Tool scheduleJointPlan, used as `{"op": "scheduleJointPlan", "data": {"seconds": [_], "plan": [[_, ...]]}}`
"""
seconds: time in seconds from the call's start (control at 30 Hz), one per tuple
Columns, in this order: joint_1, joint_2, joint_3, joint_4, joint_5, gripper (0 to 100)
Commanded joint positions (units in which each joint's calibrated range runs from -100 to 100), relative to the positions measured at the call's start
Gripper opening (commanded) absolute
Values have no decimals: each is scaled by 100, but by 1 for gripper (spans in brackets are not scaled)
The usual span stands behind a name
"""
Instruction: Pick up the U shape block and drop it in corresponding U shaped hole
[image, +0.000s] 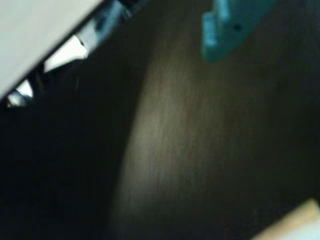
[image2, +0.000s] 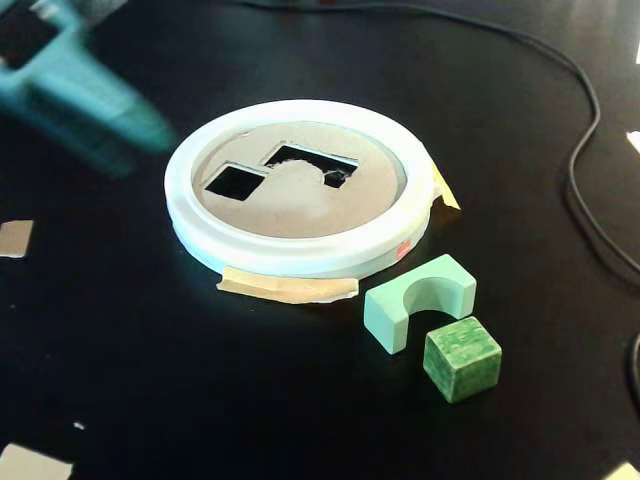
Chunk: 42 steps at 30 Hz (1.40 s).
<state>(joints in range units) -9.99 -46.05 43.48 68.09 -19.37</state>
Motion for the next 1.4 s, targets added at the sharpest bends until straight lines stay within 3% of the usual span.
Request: {"op": "scheduleJointPlan", "data": {"seconds": [0.0, 0.23, 0.63, 1.07, 1.37], "plan": [[-686, 2281, -2500, -191, -503, 100], [-1273, 4574, -4804, -121, -1216, 100], [-1336, 7413, -7254, -100, -1368, 100], [-1136, 8891, -8620, -121, -1392, 100], [-974, 9017, -8747, -131, -1392, 100]]}}
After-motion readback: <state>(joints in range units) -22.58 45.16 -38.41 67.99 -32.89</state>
